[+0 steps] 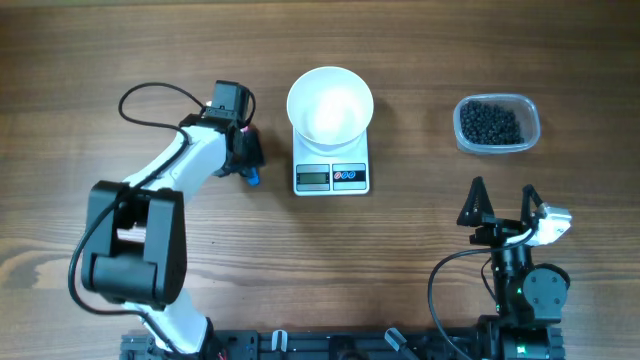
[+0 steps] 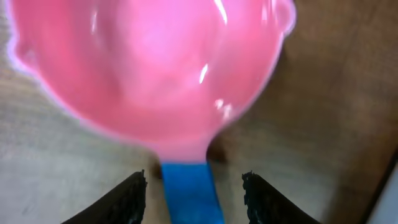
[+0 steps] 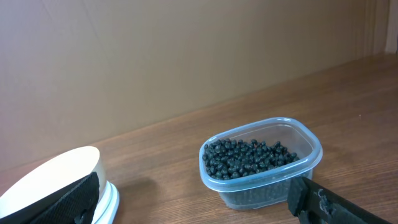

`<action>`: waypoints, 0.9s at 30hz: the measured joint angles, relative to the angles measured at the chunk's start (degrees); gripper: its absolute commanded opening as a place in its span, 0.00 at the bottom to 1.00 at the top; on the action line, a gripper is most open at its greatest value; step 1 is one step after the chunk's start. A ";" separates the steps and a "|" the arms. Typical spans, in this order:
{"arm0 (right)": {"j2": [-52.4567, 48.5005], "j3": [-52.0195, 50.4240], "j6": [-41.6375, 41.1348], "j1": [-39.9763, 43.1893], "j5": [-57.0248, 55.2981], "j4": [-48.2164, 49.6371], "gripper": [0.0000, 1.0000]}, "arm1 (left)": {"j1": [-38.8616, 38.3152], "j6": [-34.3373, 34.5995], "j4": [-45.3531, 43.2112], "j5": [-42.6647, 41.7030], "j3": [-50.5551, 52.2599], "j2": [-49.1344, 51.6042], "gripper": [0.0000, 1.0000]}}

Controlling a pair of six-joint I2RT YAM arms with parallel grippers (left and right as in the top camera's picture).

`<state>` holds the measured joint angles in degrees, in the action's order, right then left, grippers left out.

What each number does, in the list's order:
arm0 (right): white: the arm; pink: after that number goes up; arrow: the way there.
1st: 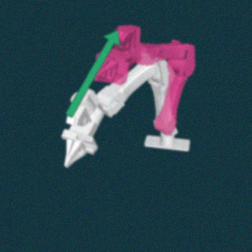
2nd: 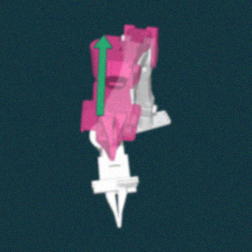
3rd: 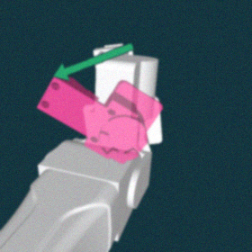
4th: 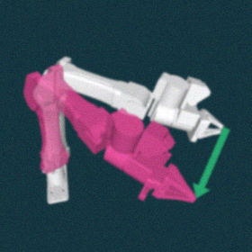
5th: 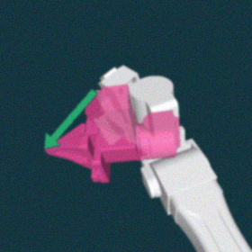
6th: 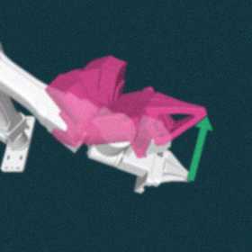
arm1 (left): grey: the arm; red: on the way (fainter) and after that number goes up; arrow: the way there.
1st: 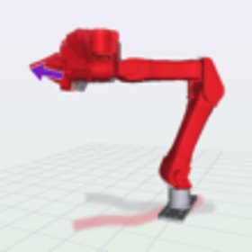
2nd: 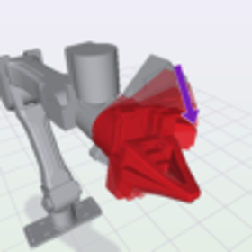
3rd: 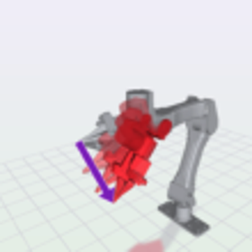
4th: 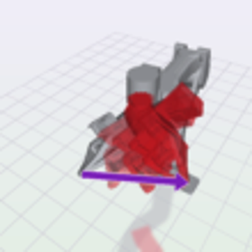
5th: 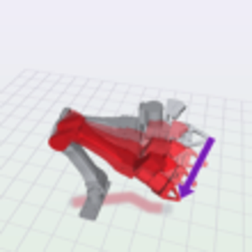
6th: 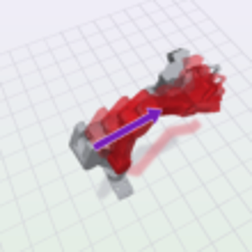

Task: Scoop item into bowl and weigh 150g on scale
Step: 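Move the left gripper forward over the pink scoop's blue handle, then lower the left gripper and close it on the blue scoop handle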

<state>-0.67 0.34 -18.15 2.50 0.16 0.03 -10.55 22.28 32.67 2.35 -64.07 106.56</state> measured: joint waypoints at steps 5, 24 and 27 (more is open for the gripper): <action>0.00 0.00 0.00 0.00 0.00 -0.02 1.00 | -0.02 1.18 -2.95 0.90 -0.11 1.88 0.49; 0.00 0.00 0.00 0.00 0.00 -0.02 1.00 | -0.02 1.44 -4.70 4.57 -0.11 2.40 0.35; 0.00 0.00 0.00 0.00 0.00 0.00 1.00 | -0.02 1.44 -4.70 4.72 -0.11 2.40 0.32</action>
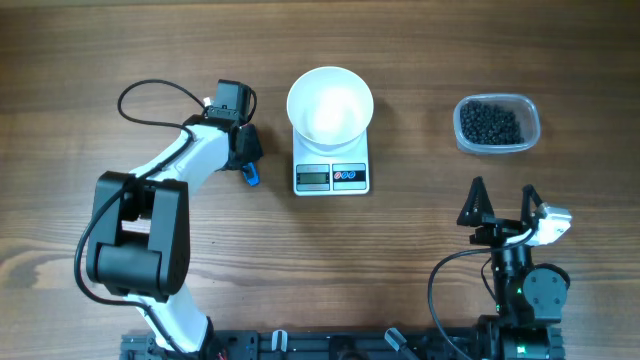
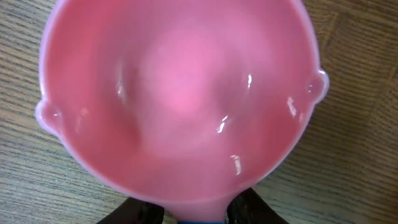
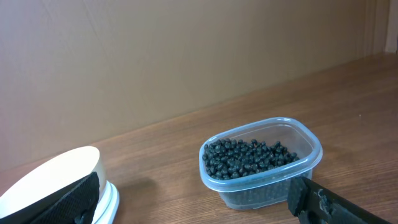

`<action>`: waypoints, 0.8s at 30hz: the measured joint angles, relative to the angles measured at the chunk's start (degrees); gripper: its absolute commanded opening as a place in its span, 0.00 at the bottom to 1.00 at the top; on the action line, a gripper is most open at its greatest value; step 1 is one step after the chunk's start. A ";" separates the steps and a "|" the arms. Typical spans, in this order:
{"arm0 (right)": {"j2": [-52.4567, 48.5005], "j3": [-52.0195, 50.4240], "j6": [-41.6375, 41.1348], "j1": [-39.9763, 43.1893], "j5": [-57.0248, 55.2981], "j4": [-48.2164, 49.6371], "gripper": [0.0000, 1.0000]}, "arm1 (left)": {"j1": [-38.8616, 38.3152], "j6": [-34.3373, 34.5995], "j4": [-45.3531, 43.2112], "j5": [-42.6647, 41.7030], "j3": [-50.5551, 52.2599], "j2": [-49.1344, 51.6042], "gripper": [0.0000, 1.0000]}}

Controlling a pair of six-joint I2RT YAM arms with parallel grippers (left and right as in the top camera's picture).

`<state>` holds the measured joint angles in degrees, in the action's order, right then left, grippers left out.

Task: Scoop item into bowl and weigh 150g on scale
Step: 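Lower the left gripper and close it on the blue scoop handle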

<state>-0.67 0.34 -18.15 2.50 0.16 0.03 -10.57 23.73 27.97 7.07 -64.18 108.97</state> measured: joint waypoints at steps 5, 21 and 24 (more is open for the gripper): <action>0.00 0.00 0.00 0.00 0.00 0.00 1.00 | 0.02 0.07 0.00 0.00 0.00 0.02 0.28; 0.00 0.00 0.00 0.00 0.00 -0.02 1.00 | 0.00 0.63 -0.26 -0.57 0.00 0.02 0.49; 0.00 0.00 0.00 0.00 0.00 0.00 1.00 | 0.00 0.61 -0.46 -0.94 0.00 0.02 0.49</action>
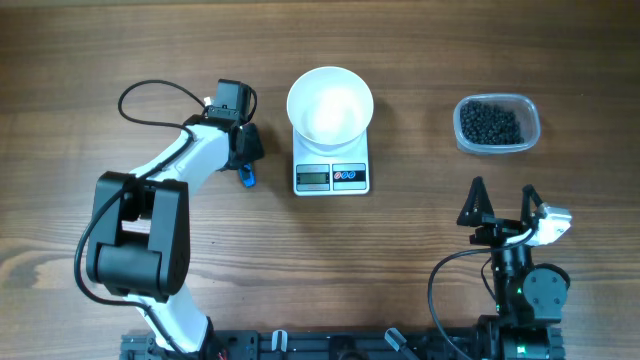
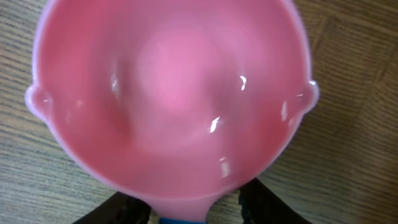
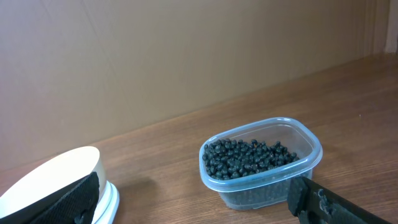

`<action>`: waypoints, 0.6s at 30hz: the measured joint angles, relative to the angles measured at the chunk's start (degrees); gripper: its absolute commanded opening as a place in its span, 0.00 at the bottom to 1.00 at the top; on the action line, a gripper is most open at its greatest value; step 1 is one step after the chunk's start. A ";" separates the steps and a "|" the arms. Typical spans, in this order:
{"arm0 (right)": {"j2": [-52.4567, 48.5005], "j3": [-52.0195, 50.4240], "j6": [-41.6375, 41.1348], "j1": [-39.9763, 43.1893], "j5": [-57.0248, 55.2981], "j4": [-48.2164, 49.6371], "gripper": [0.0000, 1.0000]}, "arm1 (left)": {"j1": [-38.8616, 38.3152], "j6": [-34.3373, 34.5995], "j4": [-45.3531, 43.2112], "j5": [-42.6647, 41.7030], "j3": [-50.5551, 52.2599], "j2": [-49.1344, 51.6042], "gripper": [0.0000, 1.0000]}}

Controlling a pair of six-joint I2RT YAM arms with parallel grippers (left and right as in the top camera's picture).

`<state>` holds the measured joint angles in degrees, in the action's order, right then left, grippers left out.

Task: Scoop item into bowl and weigh 150g on scale
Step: 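Lower the left gripper and close it on the blue scoop handle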

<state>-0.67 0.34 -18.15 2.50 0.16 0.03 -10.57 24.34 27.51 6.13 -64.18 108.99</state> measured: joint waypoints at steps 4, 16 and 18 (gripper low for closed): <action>0.00 0.00 0.00 0.00 0.00 -0.02 1.00 | 0.00 -0.07 0.07 0.07 0.00 0.00 0.42; 0.00 0.00 0.00 0.00 0.00 0.00 1.00 | 0.02 -1.29 0.33 0.07 0.00 0.00 0.36; 0.00 0.00 0.00 0.00 0.00 0.00 1.00 | 0.02 -1.29 0.33 0.07 0.00 0.00 0.34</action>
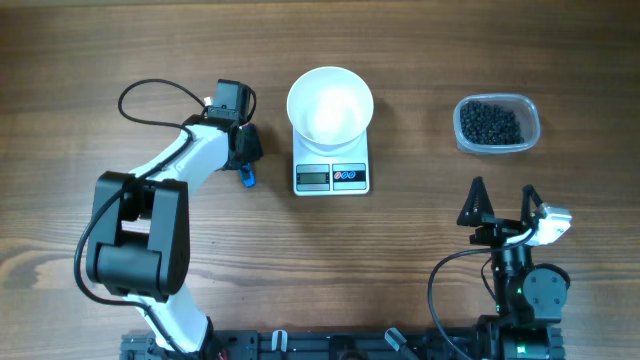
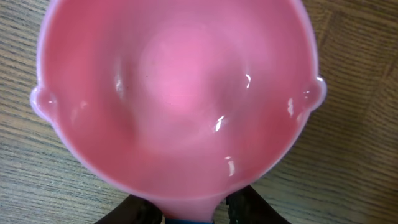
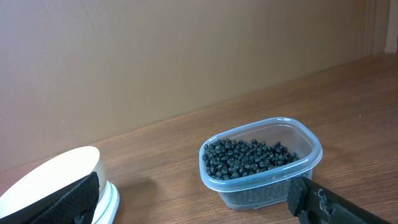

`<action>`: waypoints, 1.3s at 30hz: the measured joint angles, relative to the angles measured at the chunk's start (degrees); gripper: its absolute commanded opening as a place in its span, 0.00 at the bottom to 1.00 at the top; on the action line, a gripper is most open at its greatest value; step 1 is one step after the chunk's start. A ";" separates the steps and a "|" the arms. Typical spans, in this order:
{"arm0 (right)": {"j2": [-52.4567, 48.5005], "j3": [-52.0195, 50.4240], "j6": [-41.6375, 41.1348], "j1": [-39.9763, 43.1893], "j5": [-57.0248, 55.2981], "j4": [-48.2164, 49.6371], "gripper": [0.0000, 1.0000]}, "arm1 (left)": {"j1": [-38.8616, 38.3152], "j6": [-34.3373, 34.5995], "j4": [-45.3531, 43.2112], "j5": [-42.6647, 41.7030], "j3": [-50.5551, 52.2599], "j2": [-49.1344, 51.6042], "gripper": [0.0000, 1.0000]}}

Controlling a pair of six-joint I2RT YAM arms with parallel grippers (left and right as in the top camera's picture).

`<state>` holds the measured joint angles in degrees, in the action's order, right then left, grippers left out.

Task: Scoop item into bowl and weigh 150g on scale
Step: 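Lower the left gripper and close it on the blue scoop handle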

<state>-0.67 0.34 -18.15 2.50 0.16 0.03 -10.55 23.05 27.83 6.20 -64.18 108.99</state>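
Observation:
A pink scoop [image 2: 177,93] with a blue handle [image 1: 248,178] lies on the wooden table, left of the scale. My left gripper [image 2: 189,216] stands over it, its two dark fingers pressed against either side of the scoop's neck. The scoop is bare inside. The overhead view hides the pink bowl of the scoop under the left gripper [image 1: 244,155]. A white bowl [image 1: 330,103] sits on the white scale [image 1: 332,176]. Black beads fill a clear tub [image 1: 497,124] at the back right. My right gripper [image 1: 503,208] rests open near the front edge, holding nothing.
The left arm's cable [image 1: 150,95] loops over the table behind the arm. In the right wrist view the tub [image 3: 261,163] stands ahead, with the bowl's rim [image 3: 56,171] at the left and a brown wall behind.
The left gripper's fingers stood a little apart from the scoop's neck and now sit closer against it. The scoop shifted slightly in the wrist view. The right arm has not moved.
The left gripper's fingers were wide apart around the blue handle with the scoop ahead. Then the gripper was further forward over the scoop with the fingers at its neck. They then stood slightly wider, and now are close again. Bowl, scale, tub and right arm stayed put.

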 measured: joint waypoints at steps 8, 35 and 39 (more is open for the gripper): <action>0.00 0.00 0.00 0.00 0.00 0.00 1.00 | 0.00 0.00 -0.02 0.98 0.00 0.00 0.28; 0.00 0.00 0.00 0.00 0.00 0.00 1.00 | 0.00 -0.02 0.17 1.27 0.00 -0.33 0.25; 0.00 0.00 0.00 0.00 0.00 0.00 1.00 | 0.00 -0.02 0.20 1.27 0.02 -2.67 0.23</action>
<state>-0.67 0.34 -18.15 2.50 0.16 0.03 -10.55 23.03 28.03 7.46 -64.16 106.32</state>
